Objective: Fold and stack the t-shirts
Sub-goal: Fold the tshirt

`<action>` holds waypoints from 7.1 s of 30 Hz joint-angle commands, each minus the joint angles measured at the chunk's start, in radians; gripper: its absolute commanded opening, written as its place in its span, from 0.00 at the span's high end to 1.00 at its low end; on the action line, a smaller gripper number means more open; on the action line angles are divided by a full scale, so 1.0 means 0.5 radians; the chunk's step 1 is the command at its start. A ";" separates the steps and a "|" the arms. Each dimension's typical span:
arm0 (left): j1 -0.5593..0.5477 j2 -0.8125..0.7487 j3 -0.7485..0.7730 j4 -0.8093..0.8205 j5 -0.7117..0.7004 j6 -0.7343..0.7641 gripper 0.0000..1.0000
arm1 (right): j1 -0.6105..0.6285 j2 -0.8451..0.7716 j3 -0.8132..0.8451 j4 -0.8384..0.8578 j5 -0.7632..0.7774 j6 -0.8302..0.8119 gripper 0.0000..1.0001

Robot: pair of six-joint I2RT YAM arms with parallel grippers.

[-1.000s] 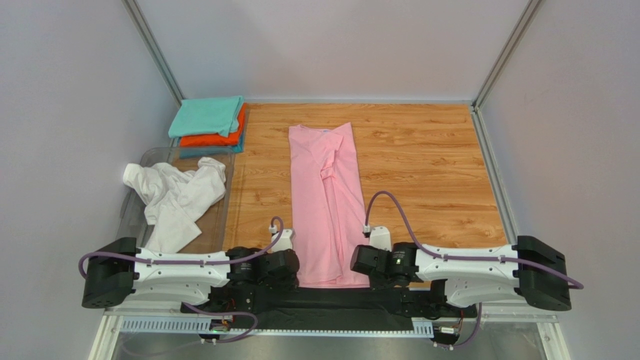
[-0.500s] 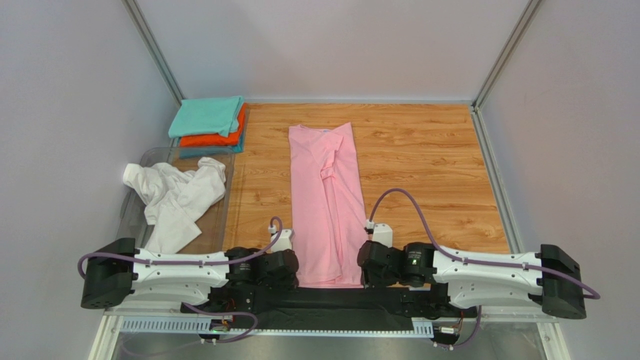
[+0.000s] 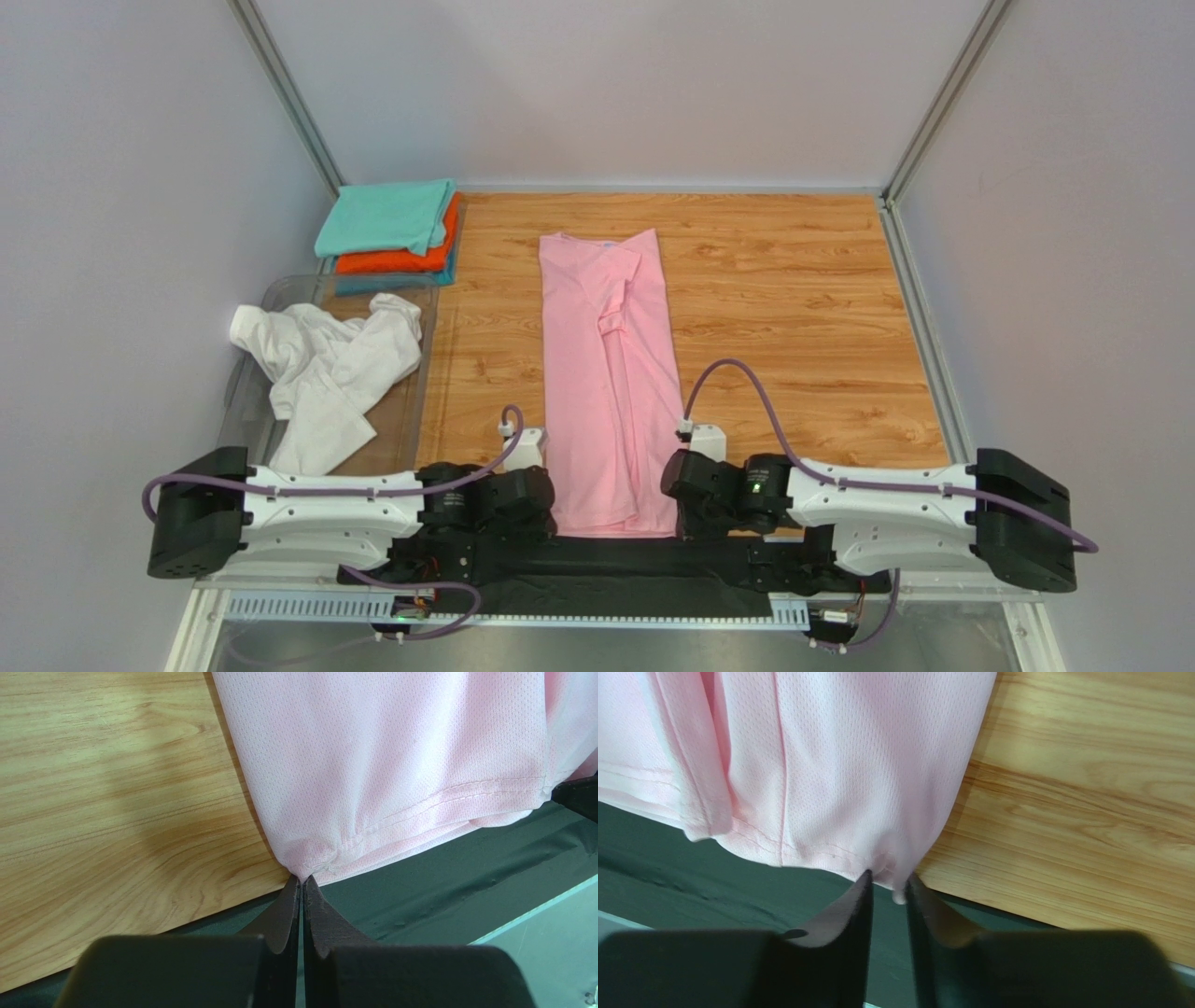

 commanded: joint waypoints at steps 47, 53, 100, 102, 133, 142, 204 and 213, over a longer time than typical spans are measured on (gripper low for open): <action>0.783 0.138 0.877 -0.125 -0.238 1.134 1.00 | -1.084 0.121 0.800 0.349 -0.202 -0.982 1.00; 0.988 0.314 1.019 -0.094 -0.235 1.293 1.00 | -1.244 0.375 0.966 0.401 -0.285 -1.093 1.00; 1.602 1.289 1.286 0.587 0.167 1.591 0.57 | -1.658 1.496 1.552 0.616 -0.530 -1.157 0.91; 1.602 1.286 1.295 0.568 0.161 1.585 0.46 | -1.661 1.493 1.555 0.613 -0.521 -1.160 0.86; 1.602 -0.207 0.566 0.254 0.449 1.276 0.00 | -1.575 0.217 0.684 0.549 -0.684 -1.041 0.00; 1.602 -0.217 0.105 0.516 0.618 1.067 0.02 | -1.560 0.106 0.307 0.699 -0.748 -0.943 0.00; 1.244 -0.704 -0.208 0.133 0.732 0.834 1.00 | -0.963 -0.252 0.036 0.311 -0.534 -0.590 0.94; 0.949 -1.052 0.049 -0.416 0.806 0.751 1.00 | -0.658 -0.559 0.149 -0.089 -0.644 -0.430 0.94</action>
